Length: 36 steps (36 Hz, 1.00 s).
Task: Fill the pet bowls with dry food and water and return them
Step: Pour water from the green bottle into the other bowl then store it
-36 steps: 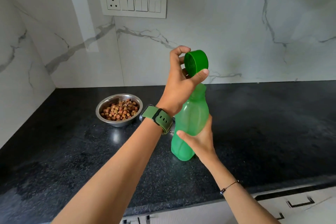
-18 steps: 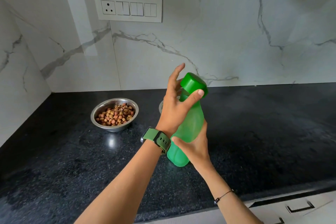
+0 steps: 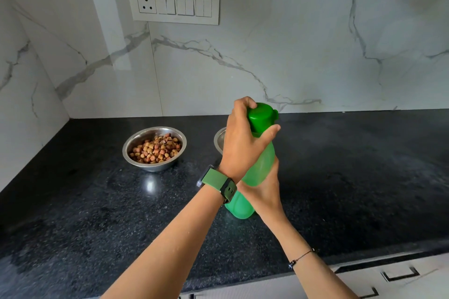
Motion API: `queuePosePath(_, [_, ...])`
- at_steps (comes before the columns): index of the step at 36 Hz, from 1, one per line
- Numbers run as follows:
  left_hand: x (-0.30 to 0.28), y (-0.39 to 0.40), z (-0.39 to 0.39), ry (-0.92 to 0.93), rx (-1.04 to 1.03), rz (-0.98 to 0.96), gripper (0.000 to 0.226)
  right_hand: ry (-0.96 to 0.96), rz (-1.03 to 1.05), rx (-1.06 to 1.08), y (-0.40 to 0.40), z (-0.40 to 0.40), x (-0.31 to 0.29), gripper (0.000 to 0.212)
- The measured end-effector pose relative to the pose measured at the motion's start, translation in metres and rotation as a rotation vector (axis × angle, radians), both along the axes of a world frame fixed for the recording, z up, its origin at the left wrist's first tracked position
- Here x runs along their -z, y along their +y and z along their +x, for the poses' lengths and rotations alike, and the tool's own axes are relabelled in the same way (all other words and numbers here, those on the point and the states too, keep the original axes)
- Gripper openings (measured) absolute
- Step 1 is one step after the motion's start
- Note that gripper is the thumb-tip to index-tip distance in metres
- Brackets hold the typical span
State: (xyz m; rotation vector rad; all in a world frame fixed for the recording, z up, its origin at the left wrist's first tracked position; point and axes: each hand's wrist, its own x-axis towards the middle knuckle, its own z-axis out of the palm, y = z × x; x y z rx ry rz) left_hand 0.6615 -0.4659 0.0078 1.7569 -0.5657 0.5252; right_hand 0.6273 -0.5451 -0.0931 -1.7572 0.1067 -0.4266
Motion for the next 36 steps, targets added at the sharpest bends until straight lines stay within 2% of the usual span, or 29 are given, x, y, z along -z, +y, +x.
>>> queuePosePath(4, [0.005,-0.001,0.000,-0.018,-0.024,0.061,0.046,-0.008,-0.022,-0.010,-0.002,0.002,0.002,0.107])
queuePosePath(7, [0.009,0.003,-0.002,0.043,0.043,-0.037,0.046,-0.012,-0.035,-0.008,-0.002,0.004,0.003,0.105])
queuePosePath(14, [0.014,0.014,-0.001,0.043,0.130,-0.160,0.040,-0.008,-0.001,0.019,0.000,0.005,0.005,0.105])
queuePosePath(18, [0.018,0.017,0.003,0.186,0.131,-0.400,0.048,-0.018,0.000,0.040,0.001,0.005,0.007,0.105])
queuePosePath(20, [0.016,0.017,0.001,0.226,0.130,-0.444,0.032,-0.013,0.005,0.037,0.001,0.004,0.007,0.105])
queuePosePath(21, [0.015,0.016,0.000,0.239,0.143,-0.429,0.025,-0.013,0.005,0.033,0.001,0.004,0.007,0.105])
queuePosePath(25, [0.012,0.009,-0.007,0.239,0.148,-0.209,0.057,-0.023,-0.003,0.015,-0.001,0.005,0.009,0.104])
queuePosePath(28, [0.014,0.007,-0.005,0.202,0.072,-0.137,0.065,-0.040,-0.013,0.007,-0.002,0.008,0.010,0.104])
queuePosePath(32, [0.015,0.010,-0.004,0.177,0.074,-0.191,0.057,-0.030,-0.010,0.009,-0.001,0.009,0.011,0.103])
queuePosePath(36, [0.018,0.014,-0.001,0.224,0.077,-0.359,0.033,-0.025,0.017,0.019,0.000,0.007,0.010,0.106])
